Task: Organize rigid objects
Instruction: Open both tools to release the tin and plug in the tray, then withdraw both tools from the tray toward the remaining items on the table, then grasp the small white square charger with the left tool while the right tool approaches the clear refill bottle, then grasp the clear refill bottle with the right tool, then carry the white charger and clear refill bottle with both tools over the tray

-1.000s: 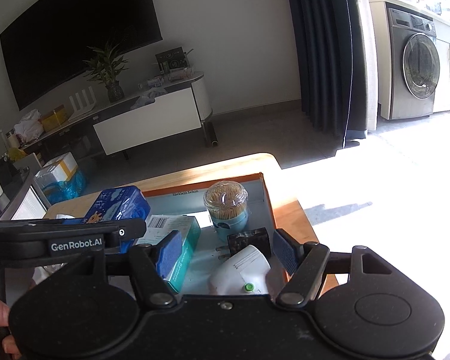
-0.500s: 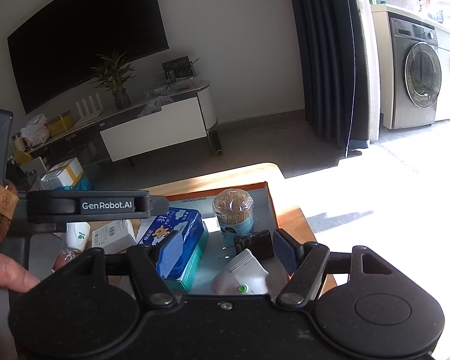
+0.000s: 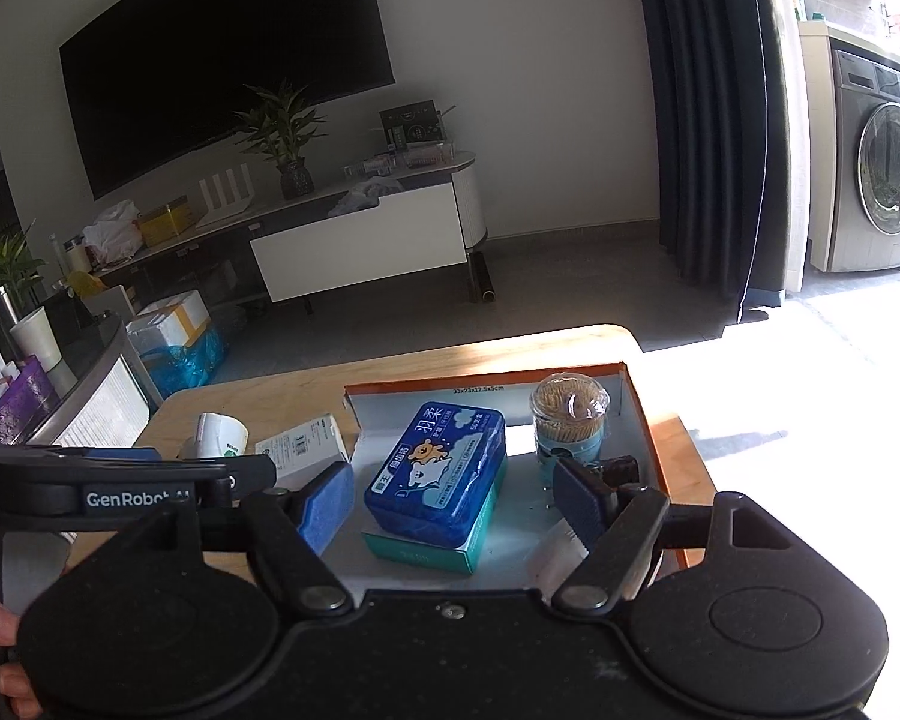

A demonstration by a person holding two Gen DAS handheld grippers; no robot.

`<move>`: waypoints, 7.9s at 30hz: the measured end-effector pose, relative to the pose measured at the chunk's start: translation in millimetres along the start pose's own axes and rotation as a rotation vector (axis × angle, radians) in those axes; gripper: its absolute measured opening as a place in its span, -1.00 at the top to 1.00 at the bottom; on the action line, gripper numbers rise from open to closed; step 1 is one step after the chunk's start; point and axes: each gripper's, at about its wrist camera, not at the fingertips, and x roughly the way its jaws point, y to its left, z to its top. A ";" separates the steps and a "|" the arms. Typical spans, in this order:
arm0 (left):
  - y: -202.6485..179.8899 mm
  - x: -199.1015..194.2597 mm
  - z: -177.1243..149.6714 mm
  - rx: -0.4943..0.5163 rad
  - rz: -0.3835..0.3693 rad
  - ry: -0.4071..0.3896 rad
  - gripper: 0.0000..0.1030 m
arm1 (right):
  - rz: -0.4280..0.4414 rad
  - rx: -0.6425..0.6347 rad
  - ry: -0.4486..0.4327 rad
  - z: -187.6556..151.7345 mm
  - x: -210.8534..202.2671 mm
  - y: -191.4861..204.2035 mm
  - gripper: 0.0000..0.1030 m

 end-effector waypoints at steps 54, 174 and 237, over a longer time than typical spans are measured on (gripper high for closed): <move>129.0 30.5 -65.5 -0.129 0.117 0.050 -0.86 | 0.138 -0.115 0.104 -23.2 33.1 85.1 -0.69; 81.4 -105.0 -96.8 -0.119 0.114 -0.198 0.18 | 0.104 -0.181 -0.030 -72.7 -50.6 132.6 -0.79; -12.3 -94.2 -90.6 -0.001 -0.065 -0.182 0.18 | -0.042 -0.054 -0.111 -68.1 -99.7 39.7 -0.79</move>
